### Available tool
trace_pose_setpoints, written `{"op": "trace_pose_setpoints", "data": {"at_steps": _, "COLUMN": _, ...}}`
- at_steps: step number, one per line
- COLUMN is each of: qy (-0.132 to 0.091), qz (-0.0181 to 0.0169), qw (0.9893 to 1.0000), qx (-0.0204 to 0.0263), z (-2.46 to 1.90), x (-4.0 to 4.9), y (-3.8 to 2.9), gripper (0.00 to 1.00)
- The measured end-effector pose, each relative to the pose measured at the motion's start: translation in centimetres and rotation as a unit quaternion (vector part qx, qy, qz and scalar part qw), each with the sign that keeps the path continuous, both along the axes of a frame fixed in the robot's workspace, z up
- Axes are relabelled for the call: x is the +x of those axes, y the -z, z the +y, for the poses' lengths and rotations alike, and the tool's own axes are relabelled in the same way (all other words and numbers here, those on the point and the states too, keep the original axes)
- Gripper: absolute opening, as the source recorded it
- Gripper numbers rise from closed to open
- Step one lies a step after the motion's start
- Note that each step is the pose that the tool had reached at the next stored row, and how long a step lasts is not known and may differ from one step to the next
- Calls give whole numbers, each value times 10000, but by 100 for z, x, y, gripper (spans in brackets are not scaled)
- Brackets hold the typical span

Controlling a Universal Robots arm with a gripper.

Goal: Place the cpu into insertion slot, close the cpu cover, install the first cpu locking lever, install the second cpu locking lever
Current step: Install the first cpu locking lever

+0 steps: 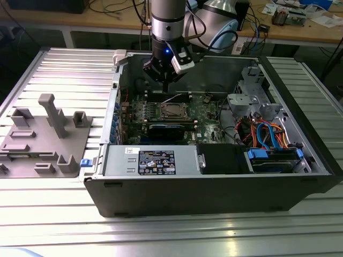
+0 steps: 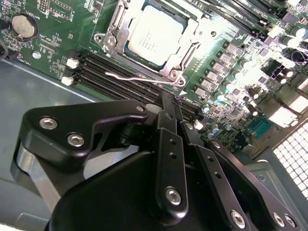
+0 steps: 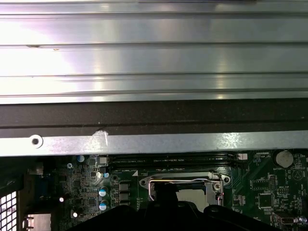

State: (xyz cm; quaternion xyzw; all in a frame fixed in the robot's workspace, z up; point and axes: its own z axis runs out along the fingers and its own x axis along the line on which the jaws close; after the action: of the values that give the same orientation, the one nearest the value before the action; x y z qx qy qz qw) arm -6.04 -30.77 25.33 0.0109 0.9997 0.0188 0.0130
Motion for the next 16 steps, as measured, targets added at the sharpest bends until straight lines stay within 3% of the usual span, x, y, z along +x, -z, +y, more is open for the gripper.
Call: {"op": "trace_pose_setpoints", "data": {"at_steps": 16, "qy": -112, "qz": 1, "qw": 9999, "qx": 12, "z": 9, "x": 85, "y": 101, "gripper": 11}}
